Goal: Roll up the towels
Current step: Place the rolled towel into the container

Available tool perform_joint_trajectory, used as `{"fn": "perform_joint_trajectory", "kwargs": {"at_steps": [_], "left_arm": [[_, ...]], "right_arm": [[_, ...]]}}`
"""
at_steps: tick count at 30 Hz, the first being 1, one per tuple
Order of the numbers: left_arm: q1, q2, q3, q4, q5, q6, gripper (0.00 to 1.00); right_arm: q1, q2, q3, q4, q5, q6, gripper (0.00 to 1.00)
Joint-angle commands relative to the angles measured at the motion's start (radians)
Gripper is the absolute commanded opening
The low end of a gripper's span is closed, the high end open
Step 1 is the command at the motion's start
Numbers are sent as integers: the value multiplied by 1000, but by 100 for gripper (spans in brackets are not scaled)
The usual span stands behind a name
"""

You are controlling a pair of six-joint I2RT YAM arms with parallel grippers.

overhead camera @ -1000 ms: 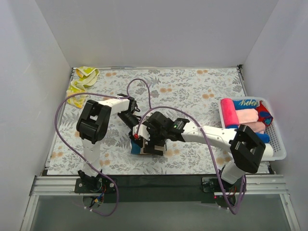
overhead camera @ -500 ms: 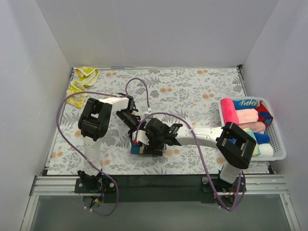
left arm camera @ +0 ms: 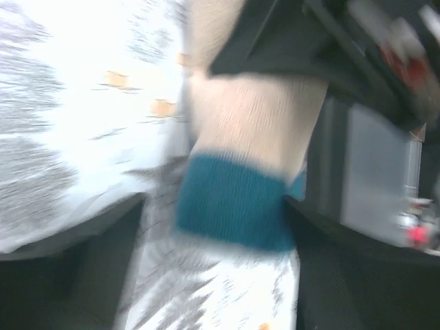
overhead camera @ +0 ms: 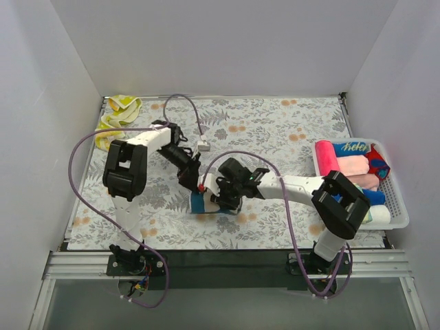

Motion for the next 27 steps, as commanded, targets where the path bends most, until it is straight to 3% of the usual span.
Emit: {"fn": "perform_joint_trajectory", "kwargs": {"at_steps": [1, 8, 13, 21, 27], "left_arm": [[96, -148, 129, 142, -19, -111, 93], [133, -301, 199, 363, -91, -340, 98], [133, -303, 231, 402, -95, -415, 98], [133, -263, 336, 386, -68, -447, 98], [130, -217, 436, 344, -62, -469, 98]], "right_arm": [[-106, -66, 38, -170, -167, 61, 1], [-307, -154, 159, -287, -362, 144, 1], [-422, -195, 224, -348, -365, 141, 1], [-767, -292, 293, -394, -162, 196, 1], [-1045, -465, 249, -504, -42, 115, 1]]}}
